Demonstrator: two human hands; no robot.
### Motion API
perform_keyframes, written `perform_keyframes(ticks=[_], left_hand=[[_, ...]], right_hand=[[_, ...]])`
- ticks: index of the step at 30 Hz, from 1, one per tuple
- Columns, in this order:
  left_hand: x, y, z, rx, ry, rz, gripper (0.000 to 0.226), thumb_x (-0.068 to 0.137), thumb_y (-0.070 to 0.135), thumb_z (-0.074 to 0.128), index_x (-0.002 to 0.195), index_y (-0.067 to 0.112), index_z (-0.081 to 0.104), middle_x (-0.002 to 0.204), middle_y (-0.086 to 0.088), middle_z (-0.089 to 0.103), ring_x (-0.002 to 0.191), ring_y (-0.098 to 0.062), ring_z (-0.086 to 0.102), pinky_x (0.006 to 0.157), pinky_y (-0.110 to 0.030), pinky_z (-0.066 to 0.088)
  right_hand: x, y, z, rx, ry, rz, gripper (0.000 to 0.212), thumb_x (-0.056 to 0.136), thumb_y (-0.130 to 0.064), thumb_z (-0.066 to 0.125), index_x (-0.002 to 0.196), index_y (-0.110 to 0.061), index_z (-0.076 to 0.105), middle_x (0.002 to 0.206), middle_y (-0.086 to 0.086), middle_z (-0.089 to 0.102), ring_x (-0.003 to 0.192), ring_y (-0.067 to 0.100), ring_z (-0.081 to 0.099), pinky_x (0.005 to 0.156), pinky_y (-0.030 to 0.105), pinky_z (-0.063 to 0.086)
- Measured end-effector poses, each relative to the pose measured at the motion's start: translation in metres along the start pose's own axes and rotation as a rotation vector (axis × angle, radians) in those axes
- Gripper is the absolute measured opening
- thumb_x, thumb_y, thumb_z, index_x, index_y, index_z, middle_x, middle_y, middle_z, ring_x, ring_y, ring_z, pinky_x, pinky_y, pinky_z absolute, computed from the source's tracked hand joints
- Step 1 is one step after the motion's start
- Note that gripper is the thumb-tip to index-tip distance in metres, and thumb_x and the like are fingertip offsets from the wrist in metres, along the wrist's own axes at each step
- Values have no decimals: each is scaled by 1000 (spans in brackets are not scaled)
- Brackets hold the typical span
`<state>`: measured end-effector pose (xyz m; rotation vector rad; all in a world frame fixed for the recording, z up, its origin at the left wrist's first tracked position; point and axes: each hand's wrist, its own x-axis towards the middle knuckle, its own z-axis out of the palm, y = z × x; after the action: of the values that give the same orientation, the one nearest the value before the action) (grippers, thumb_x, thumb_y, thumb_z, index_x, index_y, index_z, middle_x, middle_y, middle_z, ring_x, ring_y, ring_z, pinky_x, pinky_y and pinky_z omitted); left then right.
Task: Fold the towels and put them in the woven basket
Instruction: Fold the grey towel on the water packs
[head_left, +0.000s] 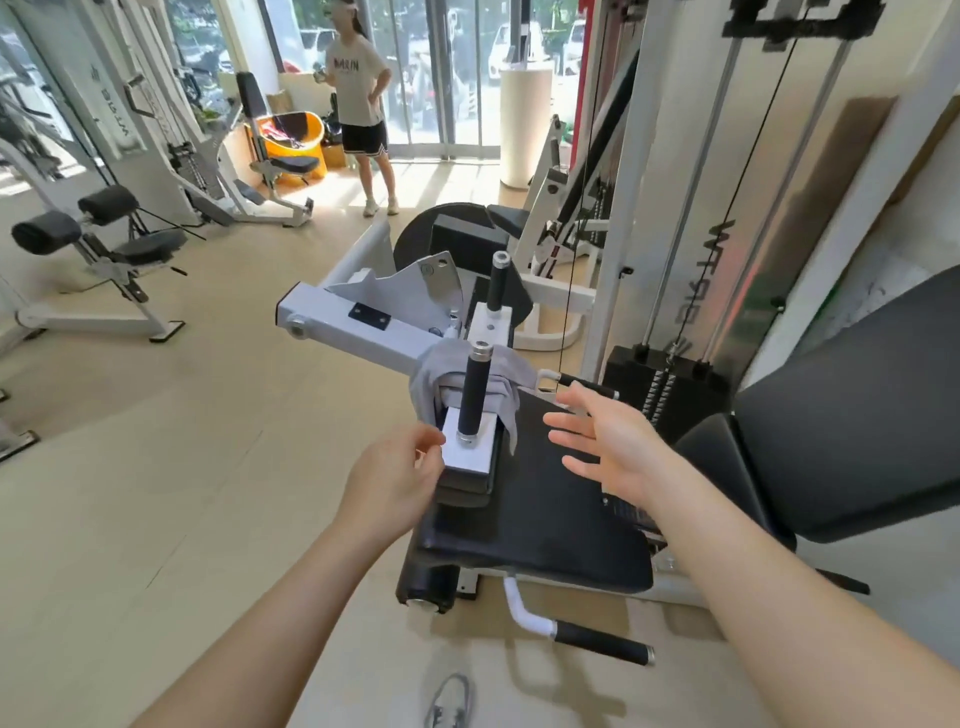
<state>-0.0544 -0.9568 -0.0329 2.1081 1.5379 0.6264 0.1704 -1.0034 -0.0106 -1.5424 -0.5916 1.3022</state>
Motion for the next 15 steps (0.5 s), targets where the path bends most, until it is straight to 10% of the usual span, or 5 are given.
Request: perform_keyframes(ticks=[15], left_hand=[[240,-69,46,452,-157,329,22,90,34,49,96,16,60,102,-2,55,98,-25,47,69,-35,42]], right_hand=[[239,-56,85,-786,-308,62,68,82,-27,72,140,-39,39,122,-7,54,112,13,53,95,31,43]])
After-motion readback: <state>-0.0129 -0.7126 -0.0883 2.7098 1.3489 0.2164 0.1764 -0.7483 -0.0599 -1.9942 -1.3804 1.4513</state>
